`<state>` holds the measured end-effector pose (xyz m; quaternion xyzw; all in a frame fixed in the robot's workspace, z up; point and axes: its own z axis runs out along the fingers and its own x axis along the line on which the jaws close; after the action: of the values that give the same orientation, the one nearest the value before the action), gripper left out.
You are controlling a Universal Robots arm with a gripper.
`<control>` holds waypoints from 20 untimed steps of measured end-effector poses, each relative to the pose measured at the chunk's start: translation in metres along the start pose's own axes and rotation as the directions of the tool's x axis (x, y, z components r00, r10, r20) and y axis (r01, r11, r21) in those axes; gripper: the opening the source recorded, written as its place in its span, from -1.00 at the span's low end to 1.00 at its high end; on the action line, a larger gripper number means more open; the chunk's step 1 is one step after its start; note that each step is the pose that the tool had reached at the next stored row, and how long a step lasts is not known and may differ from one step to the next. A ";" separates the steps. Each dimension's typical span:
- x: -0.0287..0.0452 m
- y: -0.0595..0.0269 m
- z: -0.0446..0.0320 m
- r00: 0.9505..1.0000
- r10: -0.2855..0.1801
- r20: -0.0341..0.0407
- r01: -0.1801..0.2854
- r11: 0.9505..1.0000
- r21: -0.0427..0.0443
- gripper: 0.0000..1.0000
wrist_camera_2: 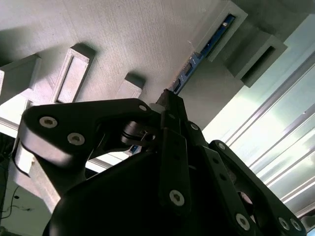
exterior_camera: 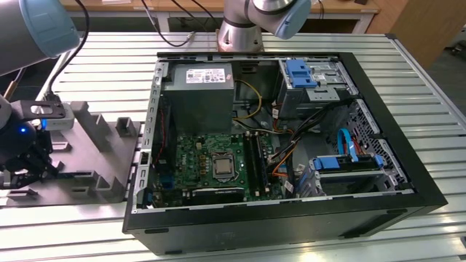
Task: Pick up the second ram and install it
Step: 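Pick up the second ram and move it above second insertion slot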
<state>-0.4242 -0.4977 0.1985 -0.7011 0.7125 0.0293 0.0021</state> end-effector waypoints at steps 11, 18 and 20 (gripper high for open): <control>-0.0001 0.0000 -0.0007 1.000 0.000 0.000 0.000 1.000 0.000 -0.76; -0.0002 0.0002 -0.0046 1.000 0.001 0.000 -0.001 1.000 0.000 -0.76; -0.0002 0.0002 -0.0048 1.000 0.001 0.000 -0.001 1.000 0.000 -0.76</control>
<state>-0.4241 -0.4977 0.2033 -0.7008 0.7127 0.0292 0.0021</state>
